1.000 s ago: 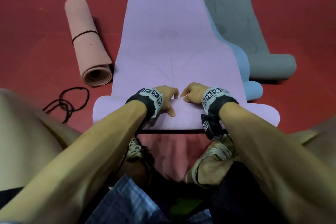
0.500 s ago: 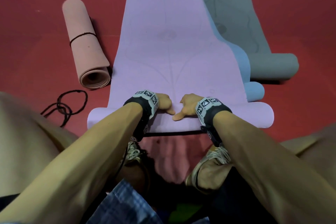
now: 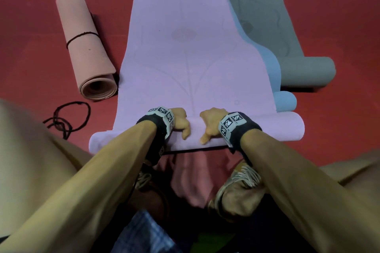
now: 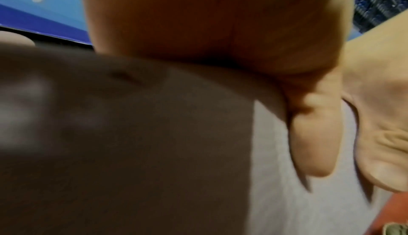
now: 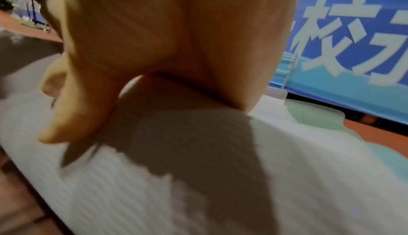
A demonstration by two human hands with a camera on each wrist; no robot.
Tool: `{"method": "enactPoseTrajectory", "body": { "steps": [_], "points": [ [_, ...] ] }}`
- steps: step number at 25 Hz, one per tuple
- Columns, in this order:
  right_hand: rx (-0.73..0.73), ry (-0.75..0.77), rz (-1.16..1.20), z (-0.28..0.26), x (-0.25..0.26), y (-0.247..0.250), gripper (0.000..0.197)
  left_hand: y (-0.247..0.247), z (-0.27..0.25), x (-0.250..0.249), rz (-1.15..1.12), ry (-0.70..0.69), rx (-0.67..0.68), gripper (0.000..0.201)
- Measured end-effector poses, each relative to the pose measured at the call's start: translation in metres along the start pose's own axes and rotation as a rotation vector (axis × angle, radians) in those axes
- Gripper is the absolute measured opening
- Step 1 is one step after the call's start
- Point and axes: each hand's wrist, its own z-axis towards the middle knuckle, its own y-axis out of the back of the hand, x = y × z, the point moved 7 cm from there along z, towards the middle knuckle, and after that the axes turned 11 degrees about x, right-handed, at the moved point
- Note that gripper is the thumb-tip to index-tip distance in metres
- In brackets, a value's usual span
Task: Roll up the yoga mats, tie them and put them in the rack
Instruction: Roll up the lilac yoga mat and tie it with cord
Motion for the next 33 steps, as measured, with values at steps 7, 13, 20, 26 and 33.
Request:
{"method": "enactPoseTrajectory", "body": {
  "steps": [7,13,20,26,33],
  "points": [
    [0.13,0.012,0.208,0.012,-0.007,-0.02,0.034,-0.027,0.005,0.004,0.03,-0.074,0.127,0.035],
    [0.115,0.028,0.163,0.012,-0.008,-0.015,0.051,-0.021,0.004,0.015,0.193,0.015,-0.084,0.048],
    [-0.003,-0.051,-0.087,-0.004,-0.031,-0.021,0.06,-0.023,0.017,0.022,0.003,-0.051,0.069,0.036],
    [0.204,-0.058,0.08,0.017,-0.031,-0.035,0.043,-0.035,0.01,0.03,0.242,0.063,0.006,0.047],
    [0.165,-0.039,0.02,0.019,-0.031,-0.03,0.04,-0.042,0.009,0.024,0.315,0.331,-0.112,0.032]
  ]
}}
